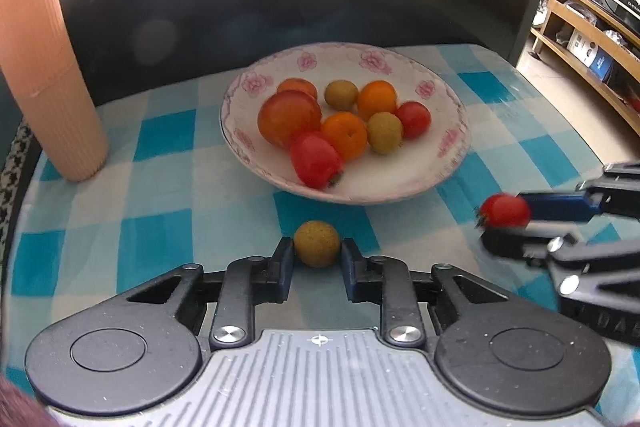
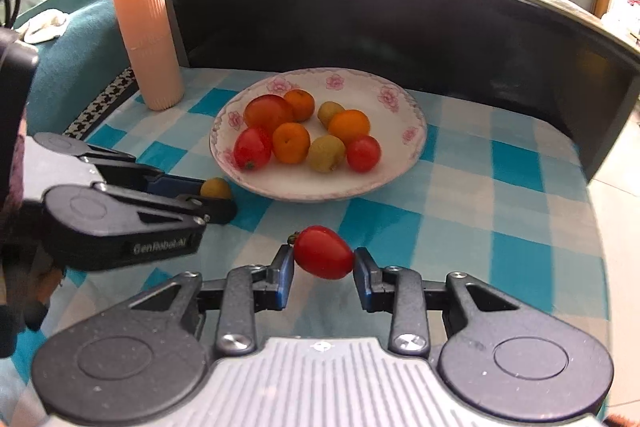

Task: Organize fruits
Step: 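Carry the yellow-brown fruit and red tomato over the white bowl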

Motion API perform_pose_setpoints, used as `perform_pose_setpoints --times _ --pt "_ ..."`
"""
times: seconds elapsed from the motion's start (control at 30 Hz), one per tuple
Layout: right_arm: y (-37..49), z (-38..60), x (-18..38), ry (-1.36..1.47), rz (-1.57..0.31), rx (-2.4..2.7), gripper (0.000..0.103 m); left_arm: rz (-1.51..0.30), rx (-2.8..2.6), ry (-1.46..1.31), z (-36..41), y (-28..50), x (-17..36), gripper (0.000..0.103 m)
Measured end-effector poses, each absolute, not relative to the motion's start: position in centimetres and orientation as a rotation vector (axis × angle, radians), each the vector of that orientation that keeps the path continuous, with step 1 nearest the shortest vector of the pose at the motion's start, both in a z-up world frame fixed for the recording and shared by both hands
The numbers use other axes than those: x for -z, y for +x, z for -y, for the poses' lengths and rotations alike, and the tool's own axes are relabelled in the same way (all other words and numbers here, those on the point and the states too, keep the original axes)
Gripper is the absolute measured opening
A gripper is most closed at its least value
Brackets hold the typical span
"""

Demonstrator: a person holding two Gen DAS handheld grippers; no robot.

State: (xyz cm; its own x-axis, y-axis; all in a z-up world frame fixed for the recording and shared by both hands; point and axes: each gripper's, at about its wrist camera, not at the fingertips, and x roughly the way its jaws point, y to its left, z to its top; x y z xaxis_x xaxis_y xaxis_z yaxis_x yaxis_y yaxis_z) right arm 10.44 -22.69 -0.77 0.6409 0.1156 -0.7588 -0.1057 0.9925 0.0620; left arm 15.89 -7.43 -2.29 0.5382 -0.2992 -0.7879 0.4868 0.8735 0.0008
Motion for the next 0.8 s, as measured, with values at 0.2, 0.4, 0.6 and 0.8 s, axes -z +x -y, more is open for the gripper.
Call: perform_pose_setpoints --times 0.2,0.4,0.6,0.8 --pt "8.4 23.3 0.4 0.046 -0.895 -0.068 0.047 -0.907 0.495 0.251 7.3 12.2 1.4 0.032" --pt "5.9 21.3 1.8 -0.012 -0.941 -0.088 0.047 -0.928 0.526 0.266 6.4 8.8 1.4 0.033" --pt "4.7 19.9 2.6 -0.103 -0.910 -0.065 0.047 -0.898 0.545 0.306 5.6 6.7 2.3 0.034" --pt "4.5 19.9 2.7 -0.084 -0.892 -0.051 0.048 -0.897 0.544 0.297 5.9 6.9 2.5 0.040"
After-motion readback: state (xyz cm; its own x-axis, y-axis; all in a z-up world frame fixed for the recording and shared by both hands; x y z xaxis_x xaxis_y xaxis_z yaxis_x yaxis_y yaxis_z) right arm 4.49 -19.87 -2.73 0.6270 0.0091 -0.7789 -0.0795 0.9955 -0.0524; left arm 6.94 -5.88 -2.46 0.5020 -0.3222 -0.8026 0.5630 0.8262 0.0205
